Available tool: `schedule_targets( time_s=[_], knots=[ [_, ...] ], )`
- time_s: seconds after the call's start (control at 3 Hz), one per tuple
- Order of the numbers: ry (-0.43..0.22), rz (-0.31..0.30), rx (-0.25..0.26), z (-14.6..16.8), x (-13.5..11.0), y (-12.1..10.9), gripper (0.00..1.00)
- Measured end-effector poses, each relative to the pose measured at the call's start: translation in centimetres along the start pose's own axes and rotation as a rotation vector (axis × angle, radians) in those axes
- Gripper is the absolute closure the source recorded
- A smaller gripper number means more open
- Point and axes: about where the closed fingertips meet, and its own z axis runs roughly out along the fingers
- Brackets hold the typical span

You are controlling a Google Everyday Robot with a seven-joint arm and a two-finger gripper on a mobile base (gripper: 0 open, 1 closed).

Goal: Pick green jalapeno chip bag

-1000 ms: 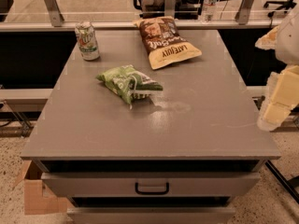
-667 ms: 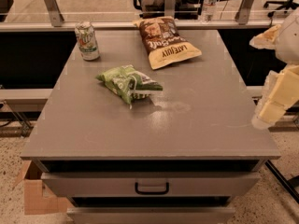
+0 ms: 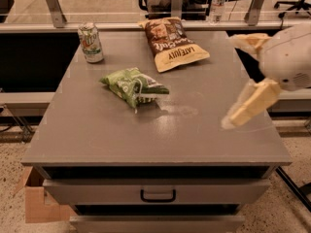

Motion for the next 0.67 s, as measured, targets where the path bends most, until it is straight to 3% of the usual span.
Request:
schedule_targets(
  time_s=[0.33,0.67],
  knots=[
    [-0.157,-0.009,0.041,2.53,-3.1,-0.88,0.0],
    [-0.142,-0.011,0.036,2.29,-3.02,-0.67,0.0]
  ],
)
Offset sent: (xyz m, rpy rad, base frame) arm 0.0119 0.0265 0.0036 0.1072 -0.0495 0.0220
